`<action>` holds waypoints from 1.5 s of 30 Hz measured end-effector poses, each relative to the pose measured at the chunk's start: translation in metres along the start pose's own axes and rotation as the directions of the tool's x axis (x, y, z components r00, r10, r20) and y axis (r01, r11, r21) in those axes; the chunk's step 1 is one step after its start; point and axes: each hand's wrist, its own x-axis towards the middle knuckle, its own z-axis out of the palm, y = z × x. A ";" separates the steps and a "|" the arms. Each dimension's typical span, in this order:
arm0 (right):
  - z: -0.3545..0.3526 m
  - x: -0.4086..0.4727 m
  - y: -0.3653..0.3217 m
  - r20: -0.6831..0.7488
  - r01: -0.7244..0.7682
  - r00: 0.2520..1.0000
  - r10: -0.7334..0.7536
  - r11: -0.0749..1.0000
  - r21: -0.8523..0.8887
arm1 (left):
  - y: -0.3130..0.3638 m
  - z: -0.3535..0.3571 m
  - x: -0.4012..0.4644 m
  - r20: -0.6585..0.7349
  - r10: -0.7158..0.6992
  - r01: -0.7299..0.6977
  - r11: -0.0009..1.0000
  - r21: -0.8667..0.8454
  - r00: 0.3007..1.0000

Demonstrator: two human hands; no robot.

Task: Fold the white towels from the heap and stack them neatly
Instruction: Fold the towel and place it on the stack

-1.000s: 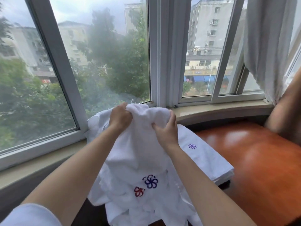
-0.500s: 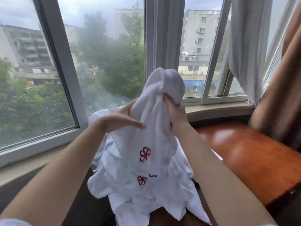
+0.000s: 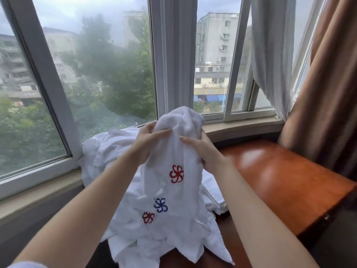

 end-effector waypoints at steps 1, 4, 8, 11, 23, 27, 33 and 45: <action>-0.011 0.003 -0.001 -0.031 0.027 0.999 -0.025 0.999 0.038 | 0.000 0.011 0.007 -0.010 0.008 -0.008 1.000 0.006 1.000; -0.053 0.011 -0.006 -0.094 0.043 0.995 -0.032 0.992 0.116 | -0.006 0.051 0.030 -0.018 0.013 -0.013 1.000 0.001 1.000; -0.120 0.024 -0.024 -0.096 0.027 0.995 -0.004 0.972 0.234 | -0.022 0.122 0.064 -0.005 -0.013 0.013 0.996 -0.083 1.000; -0.176 0.036 -0.036 -0.074 0.013 0.997 0.007 0.963 0.268 | -0.038 0.175 0.095 0.027 -0.099 0.101 0.991 -0.089 0.995; -0.336 0.072 -0.037 -0.179 -0.120 0.968 0.178 0.949 0.291 | -0.109 0.307 0.182 0.168 -0.181 0.201 0.974 -0.109 0.969; -0.371 0.076 -0.037 -0.324 -0.129 0.924 0.205 0.962 0.241 | -0.135 0.340 0.212 0.249 -0.192 0.225 0.968 -0.112 0.949; -0.441 0.076 -0.040 -0.413 -0.123 0.891 0.191 0.975 0.185 | -0.157 0.409 0.234 0.304 -0.255 0.293 0.952 -0.087 0.918; -0.644 0.076 -0.050 -0.311 -0.267 0.906 0.288 0.958 0.107 | -0.190 0.595 0.257 0.201 -0.322 0.323 0.946 0.027 0.925</action>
